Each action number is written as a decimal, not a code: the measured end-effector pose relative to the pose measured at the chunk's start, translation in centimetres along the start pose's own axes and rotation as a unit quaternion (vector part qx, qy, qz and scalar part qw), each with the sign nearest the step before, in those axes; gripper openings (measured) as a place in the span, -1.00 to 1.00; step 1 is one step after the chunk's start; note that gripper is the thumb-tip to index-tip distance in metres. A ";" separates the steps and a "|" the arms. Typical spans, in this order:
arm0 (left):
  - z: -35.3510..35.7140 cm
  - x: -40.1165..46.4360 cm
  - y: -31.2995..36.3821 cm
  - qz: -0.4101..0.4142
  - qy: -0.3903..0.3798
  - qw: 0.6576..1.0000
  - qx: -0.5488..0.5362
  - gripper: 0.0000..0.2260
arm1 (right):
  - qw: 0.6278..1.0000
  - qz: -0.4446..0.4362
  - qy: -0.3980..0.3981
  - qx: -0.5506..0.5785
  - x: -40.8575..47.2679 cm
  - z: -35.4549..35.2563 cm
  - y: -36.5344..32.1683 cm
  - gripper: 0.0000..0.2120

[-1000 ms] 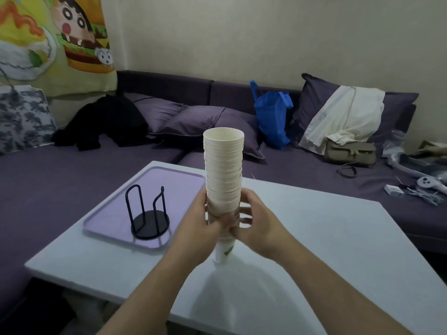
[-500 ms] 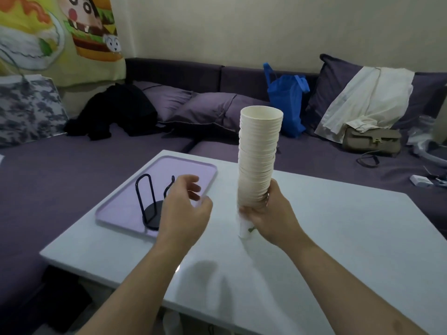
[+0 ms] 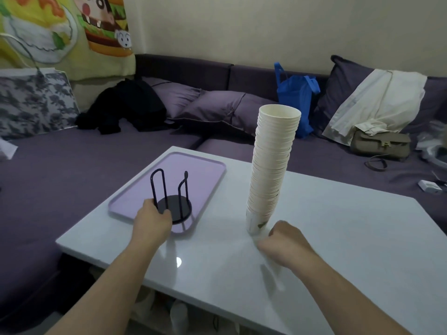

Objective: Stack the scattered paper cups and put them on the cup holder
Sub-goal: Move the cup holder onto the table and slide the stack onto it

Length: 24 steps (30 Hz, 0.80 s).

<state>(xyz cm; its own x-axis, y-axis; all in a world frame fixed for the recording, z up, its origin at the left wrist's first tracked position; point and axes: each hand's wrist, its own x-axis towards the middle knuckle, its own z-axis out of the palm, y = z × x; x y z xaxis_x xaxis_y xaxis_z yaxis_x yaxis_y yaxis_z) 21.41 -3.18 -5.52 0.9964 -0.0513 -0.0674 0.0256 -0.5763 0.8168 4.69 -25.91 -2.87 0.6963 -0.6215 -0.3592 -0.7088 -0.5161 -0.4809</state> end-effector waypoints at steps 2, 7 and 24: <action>0.0 0.1 -0.7 0.015 -0.002 0.999 0.032 -0.89 | 0.999 -0.022 -0.015 -0.027 -0.7 0.9 -0.8 -0.89; 0.3 0.4 -1.3 0.036 -0.013 0.996 0.076 -0.87 | 0.992 -0.118 -0.037 0.028 -0.7 4.6 -3.4 -0.83; -1.3 -1.9 1.2 0.128 -0.046 0.991 -0.022 -0.98 | 0.947 -0.267 0.021 0.180 0.2 6.6 -7.1 -0.57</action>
<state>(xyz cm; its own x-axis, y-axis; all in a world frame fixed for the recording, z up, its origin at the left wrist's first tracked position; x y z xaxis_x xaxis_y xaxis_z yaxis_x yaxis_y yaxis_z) 19.60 -2.74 -3.68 0.9593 -0.2661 0.0943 -0.2209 -0.4992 0.8378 10.61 -18.43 -4.82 0.9338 -0.3557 0.0392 -0.1681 -0.5329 -0.8293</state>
